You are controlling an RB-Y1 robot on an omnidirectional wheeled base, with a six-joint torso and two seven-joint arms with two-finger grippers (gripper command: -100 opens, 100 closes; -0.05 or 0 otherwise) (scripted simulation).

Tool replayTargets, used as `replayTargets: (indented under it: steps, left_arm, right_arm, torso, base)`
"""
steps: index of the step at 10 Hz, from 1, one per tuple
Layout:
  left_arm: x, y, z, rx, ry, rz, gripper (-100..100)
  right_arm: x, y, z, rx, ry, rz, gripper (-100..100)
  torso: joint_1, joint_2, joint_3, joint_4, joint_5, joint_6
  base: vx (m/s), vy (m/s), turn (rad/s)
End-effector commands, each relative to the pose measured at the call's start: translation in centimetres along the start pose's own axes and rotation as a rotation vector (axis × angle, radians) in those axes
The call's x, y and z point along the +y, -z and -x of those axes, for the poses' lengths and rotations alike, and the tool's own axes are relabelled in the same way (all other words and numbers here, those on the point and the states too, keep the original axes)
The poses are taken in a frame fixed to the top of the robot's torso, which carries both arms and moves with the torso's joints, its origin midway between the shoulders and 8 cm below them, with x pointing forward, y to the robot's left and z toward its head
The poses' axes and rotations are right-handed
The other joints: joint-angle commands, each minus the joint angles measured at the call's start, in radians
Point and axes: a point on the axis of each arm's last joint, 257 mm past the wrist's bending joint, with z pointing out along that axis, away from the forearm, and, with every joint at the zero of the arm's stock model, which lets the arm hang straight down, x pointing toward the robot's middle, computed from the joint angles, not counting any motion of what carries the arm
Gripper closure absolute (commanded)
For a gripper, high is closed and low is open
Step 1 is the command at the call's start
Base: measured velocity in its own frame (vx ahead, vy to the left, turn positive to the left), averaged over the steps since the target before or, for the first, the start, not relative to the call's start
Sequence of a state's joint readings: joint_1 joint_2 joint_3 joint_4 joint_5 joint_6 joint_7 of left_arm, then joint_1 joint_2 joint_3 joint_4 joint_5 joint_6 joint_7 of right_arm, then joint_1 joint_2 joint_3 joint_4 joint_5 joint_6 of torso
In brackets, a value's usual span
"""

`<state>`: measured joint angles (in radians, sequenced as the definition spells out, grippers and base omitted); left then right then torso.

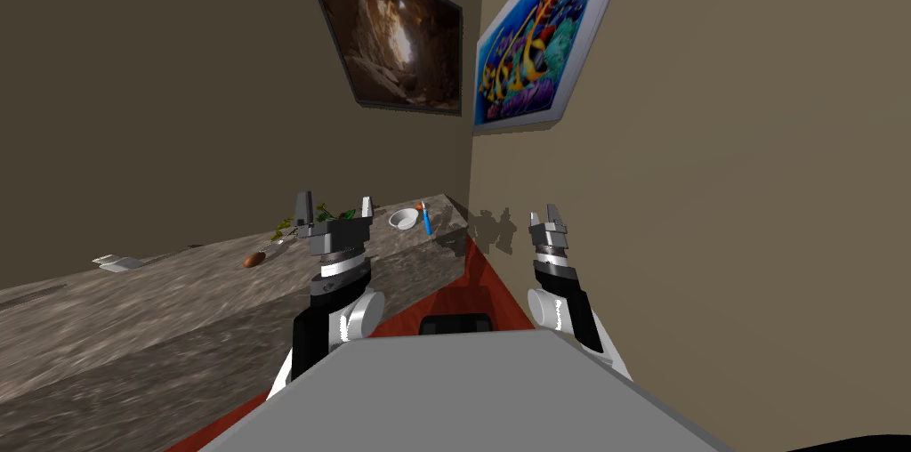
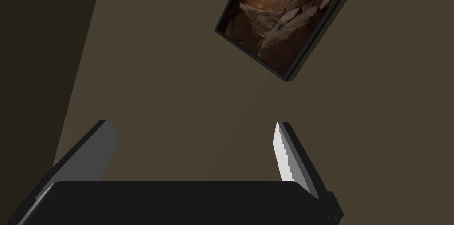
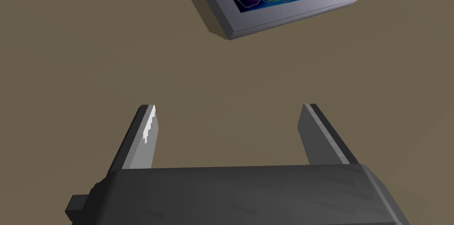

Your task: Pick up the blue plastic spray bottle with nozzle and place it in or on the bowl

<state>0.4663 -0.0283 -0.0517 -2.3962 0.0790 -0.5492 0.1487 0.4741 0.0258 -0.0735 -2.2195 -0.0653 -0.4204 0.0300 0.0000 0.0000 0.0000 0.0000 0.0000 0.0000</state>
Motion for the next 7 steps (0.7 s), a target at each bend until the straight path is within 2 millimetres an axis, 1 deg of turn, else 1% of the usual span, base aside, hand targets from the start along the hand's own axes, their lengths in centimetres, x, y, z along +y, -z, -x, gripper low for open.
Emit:
replayTargets:
  steps: [1, 3, 6, 7]
  left_arm:
    - [0.6, 0.1, -0.3, 0.033, 0.002, 0.028, -100]
    - [1.9, 0.3, -0.4, 0.069, 0.013, 0.081, -100]
    - [4.5, 0.9, 0.3, 0.087, 0.05, 0.185, -100]
    - [5.4, 1.1, 0.7, 0.083, 0.068, 0.223, -100]
  right_arm:
    - [0.0, 0.0, 0.0, 0.0, 0.0, 0.0, 0]
    - [0.0, 0.0, 0.0, 0.0, 0.0, 0.0, 0]
    - [0.0, 0.0, 0.0, 0.0, 0.0, 0.0, 0]
    - [0.0, 0.0, 0.0, 0.0, 0.0, 0.0, 0]
  torso:
    - [0.0, 0.0, 0.0, 0.0, 0.0, 0.0]
    - [-0.002, -0.001, 0.0, 0.0, 0.0, 0.0]
    - [-0.005, -0.001, -0.001, 0.0, -0.001, 0.0]
    - [-0.005, -0.002, -0.001, 0.0, -0.001, 0.0]
  base:
    - [0.006, -0.015, 0.036]
    - [0.019, -0.043, 0.055]
    - [0.02, -0.08, 0.078]
    - [0.027, -0.11, 0.1]
